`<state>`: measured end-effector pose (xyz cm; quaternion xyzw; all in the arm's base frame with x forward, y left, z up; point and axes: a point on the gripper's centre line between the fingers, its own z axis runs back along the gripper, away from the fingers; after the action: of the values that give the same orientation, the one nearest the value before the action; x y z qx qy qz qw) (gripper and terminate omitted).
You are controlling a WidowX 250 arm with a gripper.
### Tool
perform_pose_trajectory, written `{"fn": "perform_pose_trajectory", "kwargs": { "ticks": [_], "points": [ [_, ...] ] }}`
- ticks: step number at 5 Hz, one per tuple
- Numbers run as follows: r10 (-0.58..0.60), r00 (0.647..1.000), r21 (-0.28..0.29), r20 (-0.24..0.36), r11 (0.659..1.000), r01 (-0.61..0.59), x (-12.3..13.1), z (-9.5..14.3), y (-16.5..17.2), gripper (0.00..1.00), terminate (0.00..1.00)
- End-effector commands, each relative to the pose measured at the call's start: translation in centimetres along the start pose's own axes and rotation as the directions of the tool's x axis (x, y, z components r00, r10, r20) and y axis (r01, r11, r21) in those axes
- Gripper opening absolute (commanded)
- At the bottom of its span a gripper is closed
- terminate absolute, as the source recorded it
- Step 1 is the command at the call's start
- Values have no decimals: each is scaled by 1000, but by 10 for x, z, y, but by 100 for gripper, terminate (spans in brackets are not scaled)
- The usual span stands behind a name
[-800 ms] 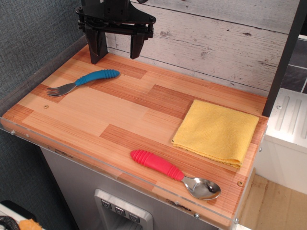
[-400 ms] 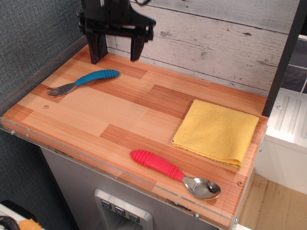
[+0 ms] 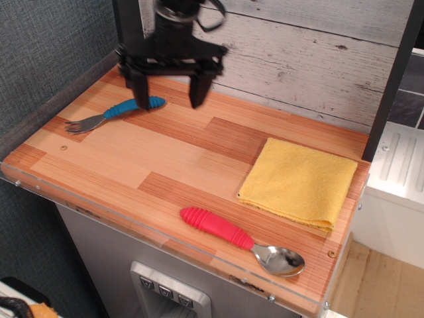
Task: Move the red spoon beside the top left of the yellow cloth
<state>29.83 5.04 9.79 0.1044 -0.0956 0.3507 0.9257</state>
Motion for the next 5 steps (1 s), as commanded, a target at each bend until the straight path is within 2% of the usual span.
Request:
{"fn": "perform_pose_trajectory", "kwargs": {
  "ticks": [1,2,4,5],
  "points": [
    [307,952,-10,-5,952,-307,-40,11,-26,100,0],
    [433,901,-39,-2,901,-433,-64,5,-38,100,0],
    [576,814,-71,-81,811,-581,-99,-12,-54,100,0],
    [591,798,-95,-118,793,-602,-107,-22,-55,100,0]
  ]
}}
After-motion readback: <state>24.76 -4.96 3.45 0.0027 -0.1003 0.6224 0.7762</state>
